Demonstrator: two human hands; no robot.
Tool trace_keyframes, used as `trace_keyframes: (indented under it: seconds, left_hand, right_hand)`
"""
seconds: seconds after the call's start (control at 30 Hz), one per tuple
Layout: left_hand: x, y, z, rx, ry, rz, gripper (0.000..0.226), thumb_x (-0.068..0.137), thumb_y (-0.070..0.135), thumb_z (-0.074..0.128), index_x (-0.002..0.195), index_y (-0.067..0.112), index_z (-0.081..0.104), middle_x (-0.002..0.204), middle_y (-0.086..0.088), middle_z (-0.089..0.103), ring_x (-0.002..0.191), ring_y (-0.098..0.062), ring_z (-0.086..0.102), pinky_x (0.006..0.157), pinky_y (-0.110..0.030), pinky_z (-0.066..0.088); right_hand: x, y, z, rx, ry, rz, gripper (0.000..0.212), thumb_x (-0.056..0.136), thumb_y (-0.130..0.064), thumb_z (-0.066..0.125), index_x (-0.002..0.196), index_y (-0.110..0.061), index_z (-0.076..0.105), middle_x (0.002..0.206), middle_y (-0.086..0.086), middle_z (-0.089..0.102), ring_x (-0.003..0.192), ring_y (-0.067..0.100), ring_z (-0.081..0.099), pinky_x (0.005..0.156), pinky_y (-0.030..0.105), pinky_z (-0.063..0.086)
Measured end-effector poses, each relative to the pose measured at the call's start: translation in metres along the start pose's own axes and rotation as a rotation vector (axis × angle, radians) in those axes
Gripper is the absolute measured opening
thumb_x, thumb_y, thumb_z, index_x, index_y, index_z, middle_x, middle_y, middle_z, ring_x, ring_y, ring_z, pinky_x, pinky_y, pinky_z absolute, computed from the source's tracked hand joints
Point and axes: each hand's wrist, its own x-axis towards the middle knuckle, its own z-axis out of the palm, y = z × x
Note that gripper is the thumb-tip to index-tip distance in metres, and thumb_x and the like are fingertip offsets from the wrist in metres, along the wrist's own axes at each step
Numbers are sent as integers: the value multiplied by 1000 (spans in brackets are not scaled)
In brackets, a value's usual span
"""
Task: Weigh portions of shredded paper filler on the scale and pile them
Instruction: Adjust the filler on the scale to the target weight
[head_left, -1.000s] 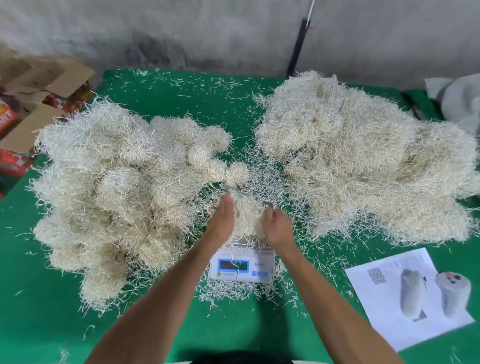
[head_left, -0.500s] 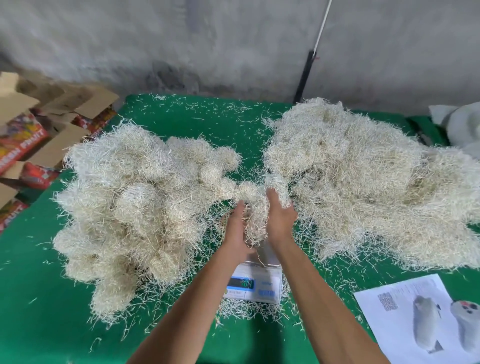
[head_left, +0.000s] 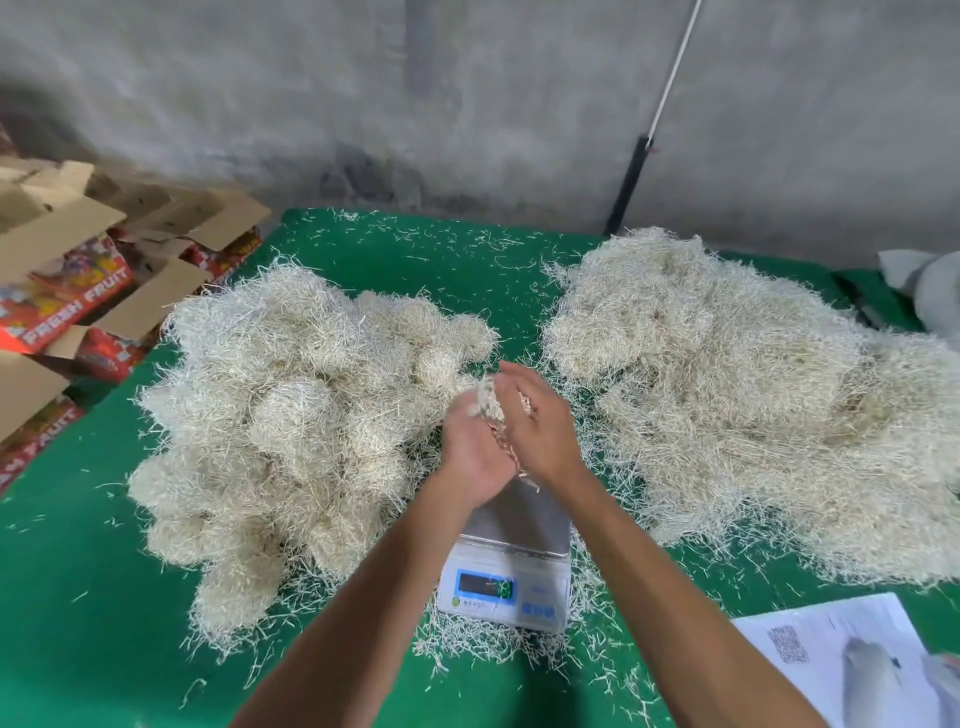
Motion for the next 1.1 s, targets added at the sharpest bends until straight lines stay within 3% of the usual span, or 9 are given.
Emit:
trace_keyframes:
  seconds: [0.1,0.2,0.3,0.4,0.6,0.73,0.87,0.97,1.1]
  left_hand:
    - [6,16,-13,-96,110,50,53,103,50,38,115,6,64,89,-10,72,95,-27,72,91,-40,57]
    - [18,8,-33,-32,31,-76,5,98,28,53,103,26,54,70,16,65,92,7,64,92,-18,49]
    - [14,-5,-43,158,-30,-138,55,102,48,40,142,11,45,136,-15,58,132,-28,52,113,-42,39]
    - [22,-17,-62,503,273,17,64,107,51,27,155,9,32,161,-13,31,148,-31,30,122,-45,22]
    - [34,-38,-102,733,411,58,50,106,43,37,131,5,57,134,-17,58,115,-29,59,94,-36,46]
    - [36,-44,-106,752,427,108,43,105,36,36,120,4,60,122,-3,64,117,-26,58,100,-42,46]
    - [36,-41,-109,711,373,169,21,104,27,41,88,19,51,88,2,49,86,-17,48,78,-35,44]
    - [33,-40,-108,733,360,189,20,104,29,43,101,16,58,97,-1,54,94,-18,52,88,-37,47]
    - [34,-44,-113,823,363,263,29,104,23,41,74,22,42,65,5,36,57,-11,31,44,-17,31]
  right_hand:
    - [-17,15,9,-192,-131,-277,41,109,-34,42,147,-25,53,163,0,35,148,14,34,123,48,29]
    - [-21,30,17,-269,-241,-362,51,103,-28,36,154,-29,33,156,2,35,140,3,37,114,44,38]
    - [-25,59,1,-321,-324,-168,50,100,-30,43,148,-27,29,116,-3,49,85,-1,53,75,35,47]
    - [-37,86,-2,-413,-280,-110,56,100,-45,50,148,-26,28,124,5,53,92,10,57,81,35,49]
    - [-53,109,0,-814,-367,-69,79,98,-77,31,151,-21,44,152,12,50,134,32,53,111,50,42]
    - [-56,103,-16,-565,-185,30,68,105,-70,26,144,-22,55,150,8,53,133,26,55,110,52,47]
    - [-56,97,-24,-460,-105,126,63,108,-63,28,146,-18,52,147,9,55,122,25,63,103,43,49]
    - [-59,94,-24,-472,-95,135,63,109,-59,27,148,-15,50,148,11,55,128,23,58,104,38,43]
    - [-67,94,-23,-410,-117,203,64,109,-59,27,145,-13,51,125,16,67,107,24,68,95,43,55]
